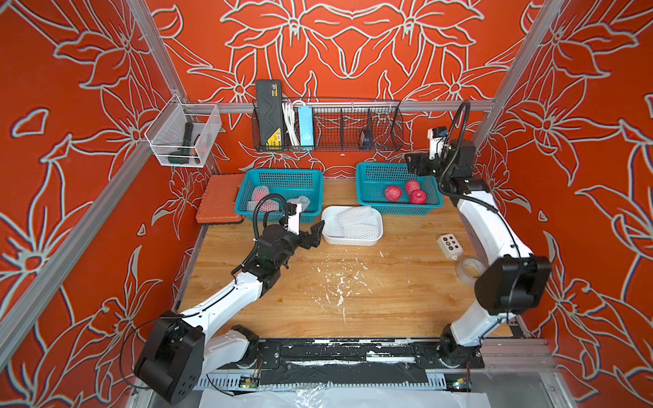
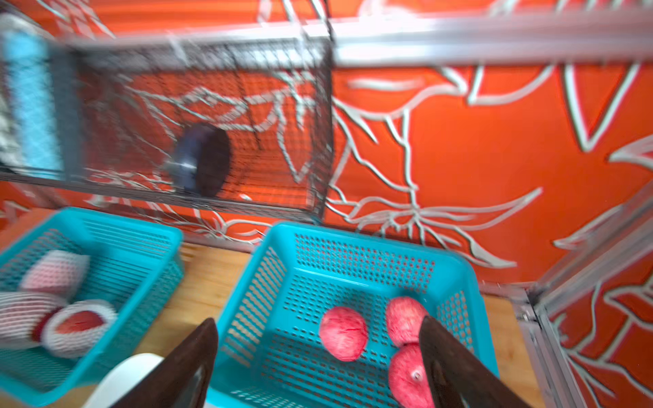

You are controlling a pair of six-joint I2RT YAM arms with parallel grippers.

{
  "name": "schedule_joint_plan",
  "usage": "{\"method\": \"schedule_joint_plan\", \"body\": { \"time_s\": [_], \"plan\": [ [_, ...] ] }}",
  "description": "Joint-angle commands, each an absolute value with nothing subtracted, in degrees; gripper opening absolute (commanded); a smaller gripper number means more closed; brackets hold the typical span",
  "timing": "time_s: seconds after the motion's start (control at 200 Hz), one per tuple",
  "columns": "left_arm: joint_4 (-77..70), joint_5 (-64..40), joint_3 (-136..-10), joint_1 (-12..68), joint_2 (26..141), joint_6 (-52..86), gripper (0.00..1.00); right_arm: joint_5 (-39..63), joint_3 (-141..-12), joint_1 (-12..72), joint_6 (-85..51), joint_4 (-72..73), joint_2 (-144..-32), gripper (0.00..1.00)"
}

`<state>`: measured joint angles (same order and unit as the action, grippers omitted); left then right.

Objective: Remove foam nets from apples
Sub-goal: Pick up the apple from the basket.

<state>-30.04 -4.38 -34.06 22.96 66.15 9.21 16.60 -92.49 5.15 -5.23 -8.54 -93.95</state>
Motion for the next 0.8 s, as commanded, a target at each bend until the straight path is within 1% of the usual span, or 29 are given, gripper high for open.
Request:
{"method": "schedule_joint_plan", "body": {
  "time_s": [0.0, 0.06, 0.24, 0.325, 0.44, 0.5, 0.626, 0.711, 0.796],
  "plan": [
    [-33.7, -2.8, -35.8, 22.0, 67.7, 10.2, 0.90, 19.3, -85.8, 6.5, -5.5, -8.4, -92.9, 0.89],
    [-33.8, -2.8, -36.7, 21.6, 69.1, 10.2, 0.89, 21.0, -81.6, 7.0, -6.5, -6.3, -90.1, 0.89],
    [-33.8, -4.5, -39.4, 18.8, 72.9, 10.5, 0.89, 22.1, -70.6, 10.7, -10.9, -1.6, -81.2, 0.88],
    [-33.2, -4.9, -40.1, 17.2, 74.5, 9.8, 0.89, 19.0, -63.6, 14.2, -12.9, 0.9, -75.5, 0.89],
    [-29.6, -8.2, -43.0, 14.6, 77.1, 7.0, 0.88, 16.9, -52.9, 19.8, -15.9, 6.4, -67.7, 0.88],
    [-25.1, -10.3, -47.0, 13.5, 79.6, 4.5, 0.87, 16.8, -47.0, 22.9, -17.5, 10.0, -64.3, 0.88],
    [-10.3, -12.6, -60.1, 11.5, 87.7, -0.9, 0.87, 16.7, -35.9, 28.8, -17.5, 18.5, -60.4, 0.88],
    [-2.5, -13.1, -68.0, 10.3, 93.0, -3.2, 0.89, 16.9, -32.9, 32.0, -12.5, 18.8, -59.8, 0.87],
    [3.0, -12.9, -74.5, 9.3, 97.6, -3.3, 0.90, 12.8, -30.2, 34.3, -7.9, 19.3, -59.0, 0.87]
  ]
}}
